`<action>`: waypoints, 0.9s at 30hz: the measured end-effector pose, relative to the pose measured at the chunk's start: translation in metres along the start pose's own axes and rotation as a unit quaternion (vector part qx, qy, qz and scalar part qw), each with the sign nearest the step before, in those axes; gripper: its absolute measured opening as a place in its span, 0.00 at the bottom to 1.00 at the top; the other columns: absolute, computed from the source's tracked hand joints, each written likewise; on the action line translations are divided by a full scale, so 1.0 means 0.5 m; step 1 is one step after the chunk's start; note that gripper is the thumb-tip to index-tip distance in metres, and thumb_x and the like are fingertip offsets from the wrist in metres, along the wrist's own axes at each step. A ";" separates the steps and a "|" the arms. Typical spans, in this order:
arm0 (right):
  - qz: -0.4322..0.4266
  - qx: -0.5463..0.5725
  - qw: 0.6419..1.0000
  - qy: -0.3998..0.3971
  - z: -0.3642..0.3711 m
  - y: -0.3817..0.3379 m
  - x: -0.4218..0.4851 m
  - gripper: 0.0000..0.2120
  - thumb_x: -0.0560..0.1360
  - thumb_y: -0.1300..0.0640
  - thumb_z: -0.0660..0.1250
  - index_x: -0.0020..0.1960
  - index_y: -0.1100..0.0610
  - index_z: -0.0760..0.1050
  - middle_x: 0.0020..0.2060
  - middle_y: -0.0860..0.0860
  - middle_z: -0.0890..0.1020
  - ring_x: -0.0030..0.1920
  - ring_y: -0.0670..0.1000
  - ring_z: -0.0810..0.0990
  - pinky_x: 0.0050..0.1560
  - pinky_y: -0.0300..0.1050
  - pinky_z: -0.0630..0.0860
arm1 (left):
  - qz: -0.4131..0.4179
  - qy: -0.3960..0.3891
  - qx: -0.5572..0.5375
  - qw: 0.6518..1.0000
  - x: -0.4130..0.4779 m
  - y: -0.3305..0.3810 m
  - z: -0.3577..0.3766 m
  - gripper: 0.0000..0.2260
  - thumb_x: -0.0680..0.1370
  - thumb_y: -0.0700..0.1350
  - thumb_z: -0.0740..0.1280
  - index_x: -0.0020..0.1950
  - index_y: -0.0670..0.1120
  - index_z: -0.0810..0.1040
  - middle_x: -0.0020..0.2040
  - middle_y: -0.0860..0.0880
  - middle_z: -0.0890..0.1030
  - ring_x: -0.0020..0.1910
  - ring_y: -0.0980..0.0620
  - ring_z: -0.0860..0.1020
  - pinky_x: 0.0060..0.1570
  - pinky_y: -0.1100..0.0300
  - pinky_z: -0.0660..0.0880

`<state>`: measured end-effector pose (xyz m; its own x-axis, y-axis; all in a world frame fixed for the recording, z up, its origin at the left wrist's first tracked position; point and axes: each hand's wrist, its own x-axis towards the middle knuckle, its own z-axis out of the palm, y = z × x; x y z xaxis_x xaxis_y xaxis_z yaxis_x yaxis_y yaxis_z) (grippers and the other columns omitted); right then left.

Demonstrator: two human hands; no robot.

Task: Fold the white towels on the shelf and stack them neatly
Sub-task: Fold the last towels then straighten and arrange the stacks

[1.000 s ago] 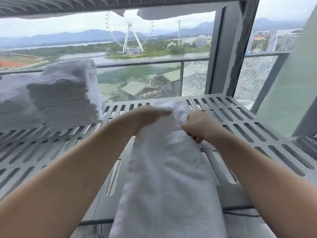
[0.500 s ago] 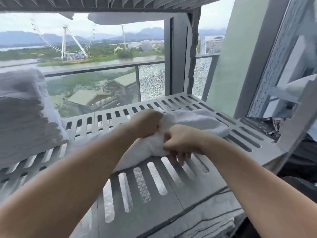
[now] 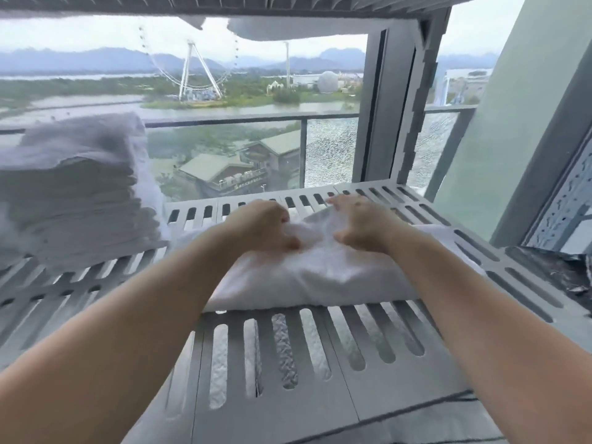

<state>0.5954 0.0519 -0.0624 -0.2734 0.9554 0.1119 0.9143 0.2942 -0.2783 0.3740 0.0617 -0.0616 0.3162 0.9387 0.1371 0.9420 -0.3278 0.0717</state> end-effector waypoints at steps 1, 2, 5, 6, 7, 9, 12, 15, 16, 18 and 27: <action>-0.004 -0.001 1.000 -0.026 0.002 0.008 0.012 0.22 0.74 0.52 0.66 0.68 0.51 0.72 0.65 0.52 0.77 0.64 0.54 0.75 0.61 0.50 0.72 | -0.005 -0.006 0.000 1.000 -0.001 0.001 -0.004 0.18 0.68 0.62 0.74 0.45 0.49 0.81 0.44 0.50 0.80 0.46 0.46 0.78 0.47 0.53 0.78; -0.009 -0.002 0.999 -0.042 0.004 0.017 0.023 0.14 0.74 0.52 0.67 0.58 0.51 0.76 0.57 0.51 0.81 0.57 0.53 0.77 0.51 0.46 0.72 | -0.013 -0.011 0.002 1.000 -0.003 0.001 -0.009 0.18 0.69 0.60 0.74 0.49 0.49 0.82 0.48 0.50 0.81 0.49 0.46 0.78 0.49 0.52 0.78; -0.031 -0.001 0.999 -0.029 0.004 0.035 0.057 0.02 0.70 0.58 0.68 0.41 0.54 0.80 0.40 0.49 0.82 0.45 0.53 0.80 0.41 0.44 0.74 | -0.047 0.005 0.029 0.998 -0.004 -0.012 -0.021 0.14 0.70 0.57 0.75 0.51 0.53 0.80 0.51 0.52 0.81 0.51 0.47 0.78 0.49 0.53 0.77; -0.039 0.000 0.999 -0.010 0.004 0.038 0.071 0.03 0.69 0.60 0.69 0.41 0.55 0.81 0.39 0.50 0.82 0.45 0.53 0.81 0.42 0.44 0.76 | -0.059 0.016 0.053 0.997 -0.006 -0.017 -0.021 0.12 0.70 0.57 0.75 0.48 0.54 0.78 0.49 0.52 0.81 0.49 0.47 0.78 0.45 0.55 0.76; -0.050 -0.010 0.999 0.014 0.005 0.040 0.084 0.04 0.69 0.61 0.70 0.42 0.56 0.82 0.40 0.51 0.83 0.45 0.54 0.81 0.43 0.43 0.77 | -0.071 0.025 0.078 0.994 -0.010 -0.021 -0.019 0.12 0.71 0.58 0.74 0.43 0.54 0.75 0.45 0.53 0.80 0.46 0.47 0.77 0.41 0.56 0.73; -0.070 -0.035 0.995 0.067 0.013 0.038 0.105 0.05 0.71 0.60 0.69 0.43 0.54 0.82 0.44 0.51 0.83 0.49 0.56 0.80 0.45 0.44 0.75 | -0.099 0.012 0.093 0.991 -0.020 -0.024 -0.011 0.16 0.72 0.60 0.71 0.38 0.50 0.72 0.40 0.53 0.77 0.42 0.48 0.76 0.36 0.57 0.69; -0.080 -0.035 0.987 0.136 0.027 0.038 0.121 0.08 0.74 0.58 0.64 0.45 0.52 0.82 0.43 0.52 0.81 0.50 0.58 0.80 0.44 0.44 0.70 | -0.137 -0.048 0.039 0.989 -0.034 -0.032 -0.007 0.17 0.72 0.62 0.70 0.42 0.49 0.76 0.41 0.51 0.78 0.42 0.49 0.76 0.38 0.55 0.70; -0.091 -0.049 0.987 0.125 0.027 0.042 0.116 0.08 0.75 0.53 0.64 0.47 0.53 0.82 0.46 0.53 0.83 0.50 0.58 0.80 0.45 0.45 0.72 | -0.150 -0.056 0.036 0.986 -0.045 -0.040 -0.013 0.20 0.71 0.60 0.73 0.54 0.48 0.77 0.49 0.51 0.78 0.52 0.46 0.77 0.47 0.54 0.72; -0.087 -0.057 0.991 0.087 0.021 0.043 0.111 0.09 0.75 0.51 0.66 0.51 0.53 0.82 0.49 0.53 0.83 0.51 0.57 0.79 0.50 0.47 0.74 | -0.160 -0.054 0.038 0.985 -0.049 -0.040 -0.013 0.23 0.71 0.60 0.73 0.59 0.50 0.76 0.52 0.52 0.78 0.55 0.45 0.76 0.50 0.54 0.72; -0.064 -0.072 0.995 0.006 0.006 0.040 0.095 0.14 0.75 0.48 0.67 0.58 0.52 0.80 0.54 0.52 0.82 0.55 0.57 0.78 0.58 0.50 0.75 | -0.179 -0.065 0.046 0.981 -0.052 -0.034 -0.014 0.25 0.71 0.60 0.73 0.63 0.50 0.74 0.56 0.51 0.77 0.57 0.44 0.76 0.53 0.53 0.73; 0.025 -0.148 0.984 -0.093 -0.031 0.023 0.010 0.06 0.70 0.57 0.70 0.40 0.58 0.75 0.42 0.53 0.80 0.43 0.54 0.78 0.44 0.45 0.77 | -0.134 -0.003 0.092 0.987 -0.094 0.012 -0.023 0.14 0.73 0.58 0.71 0.42 0.52 0.71 0.50 0.50 0.78 0.49 0.46 0.75 0.44 0.54 0.70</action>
<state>0.6091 0.0595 -0.0503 -0.2506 0.9649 -0.0781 0.9675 0.2525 0.0151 0.3633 0.0143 -0.0562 0.0534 0.9898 0.1318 0.9961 -0.0435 -0.0769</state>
